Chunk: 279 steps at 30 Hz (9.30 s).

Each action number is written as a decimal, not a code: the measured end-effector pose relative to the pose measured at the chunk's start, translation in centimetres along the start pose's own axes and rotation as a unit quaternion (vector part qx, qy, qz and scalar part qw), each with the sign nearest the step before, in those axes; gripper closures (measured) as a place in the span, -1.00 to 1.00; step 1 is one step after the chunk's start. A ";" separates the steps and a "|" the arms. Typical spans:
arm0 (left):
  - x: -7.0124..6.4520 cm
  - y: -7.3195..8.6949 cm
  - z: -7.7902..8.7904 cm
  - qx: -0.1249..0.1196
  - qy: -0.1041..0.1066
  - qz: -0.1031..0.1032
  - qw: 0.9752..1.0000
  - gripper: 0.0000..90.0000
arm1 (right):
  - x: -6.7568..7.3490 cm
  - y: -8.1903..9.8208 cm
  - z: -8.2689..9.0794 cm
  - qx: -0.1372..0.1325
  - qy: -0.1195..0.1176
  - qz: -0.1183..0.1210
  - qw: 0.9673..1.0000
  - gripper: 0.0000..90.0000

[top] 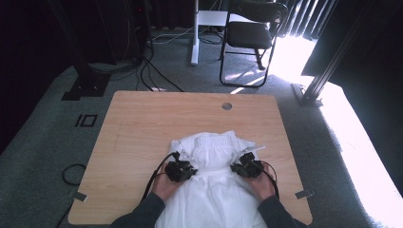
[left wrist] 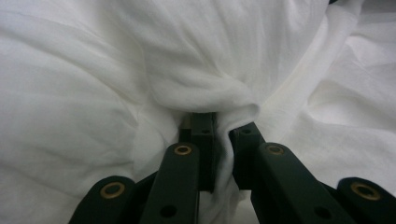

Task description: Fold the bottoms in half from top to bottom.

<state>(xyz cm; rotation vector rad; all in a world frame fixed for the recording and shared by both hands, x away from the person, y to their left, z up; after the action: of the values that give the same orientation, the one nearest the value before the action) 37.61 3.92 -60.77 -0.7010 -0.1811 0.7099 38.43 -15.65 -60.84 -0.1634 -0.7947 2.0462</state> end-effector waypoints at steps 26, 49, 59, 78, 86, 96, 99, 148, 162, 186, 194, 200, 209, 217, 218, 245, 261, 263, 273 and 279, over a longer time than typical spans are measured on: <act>13.9 -6.2 -2.8 0.060 -0.173 0.012 0.983 0.88 | -3.8 -13.1 -8.4 -0.007 0.033 -0.070 0.997 0.88; 13.5 -9.3 2.0 -0.056 -0.100 0.053 0.992 0.94 | -3.8 -15.3 -4.3 -0.085 0.048 -0.013 0.995 0.90; 12.0 -15.4 8.8 -0.172 -0.089 0.037 0.980 0.95 | -3.2 -20.8 4.4 -0.223 0.054 0.007 0.973 0.91; 2.0 -6.0 11.6 -0.166 -0.029 -0.055 0.984 0.92 | 3.1 -8.7 8.1 -0.234 -0.023 0.059 0.970 0.89; 0.7 3.7 6.2 -0.055 0.028 0.017 0.998 0.48 | 5.1 1.6 1.7 -0.087 -0.038 0.057 0.994 0.54; 2.6 -2.2 11.8 -0.157 0.006 0.039 0.987 0.34 | 4.1 -4.4 6.5 -0.165 -0.026 0.052 0.985 0.65; 3.7 -4.4 11.1 -0.158 -0.008 0.045 0.986 0.88 | 2.7 -6.8 5.2 -0.158 -0.022 0.021 0.987 0.86; 2.7 -4.0 1.3 -0.039 0.034 0.091 0.994 0.30 | 9.5 -2.3 9.7 -0.182 -0.342 0.164 0.907 0.34; -2.3 0.9 3.5 -0.045 0.069 0.029 0.996 0.26 | 2.4 -3.9 7.3 -0.176 -0.195 0.013 0.965 0.28; 7.2 2.2 10.6 -0.149 -0.054 0.113 0.981 0.17 | 5.2 -2.6 5.9 -0.143 -0.141 0.052 0.978 0.22; 13.6 5.0 8.4 -0.085 -0.098 0.220 0.967 -0.02 | -4.2 -0.6 3.6 -0.101 0.071 -0.046 0.991 0.18; 13.0 6.2 6.9 -0.067 -0.095 0.238 0.964 -0.21 | -4.4 0.1 1.0 -0.071 0.076 -0.063 0.993 0.13; 13.0 8.4 8.3 -0.046 -0.135 0.214 0.966 1.00 | -5.4 1.1 1.5 -0.041 0.145 -0.039 0.988 1.00; 14.7 7.5 9.6 -0.063 -0.156 0.229 0.959 0.47 | -7.2 0.1 2.0 -0.066 0.118 -0.064 0.989 0.58; 15.0 6.7 9.9 -0.076 -0.157 0.233 0.957 0.30 | -7.3 -0.5 2.3 -0.079 0.110 -0.068 0.988 0.44; 19.8 -1.2 1.7 -0.021 -0.123 0.249 0.961 -0.41 | -10.3 -9.7 -5.2 -0.043 0.117 -0.105 0.987 -0.11; 19.1 -3.1 4.8 -0.083 -0.047 0.255 0.962 0.84 | -10.1 -11.0 -3.4 -0.069 0.049 -0.109 0.991 0.94; 19.4 -3.9 6.4 -0.120 -0.027 0.266 0.956 0.84 | -10.3 -11.7 -2.4 -0.097 0.037 -0.118 0.988 0.94; 17.0 -6.6 13.0 -0.202 -0.004 0.198 0.959 0.83 | -8.3 -14.8 5.1 -0.228 -0.033 -0.067 0.971 0.94; 11.9 -4.8 17.5 -0.240 0.012 0.136 0.961 0.83 | -4.2 -10.9 10.4 -0.276 -0.058 0.006 0.959 0.94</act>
<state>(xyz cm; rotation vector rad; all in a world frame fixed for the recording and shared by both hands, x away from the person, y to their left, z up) 42.48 18.30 -45.34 -1.2151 -0.2411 0.9310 44.46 -19.76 -46.96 -0.3623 -1.4304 1.8096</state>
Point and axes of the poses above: each handheld gripper's, and its own axes: z roughly backward along the jaws, y roughly out of its underside, x roughly to its left, the point moved 9 cm from there along -z, roughly forward along the jaws, and after that the axes turned 1 degree about -y, right-handed, at the moved point
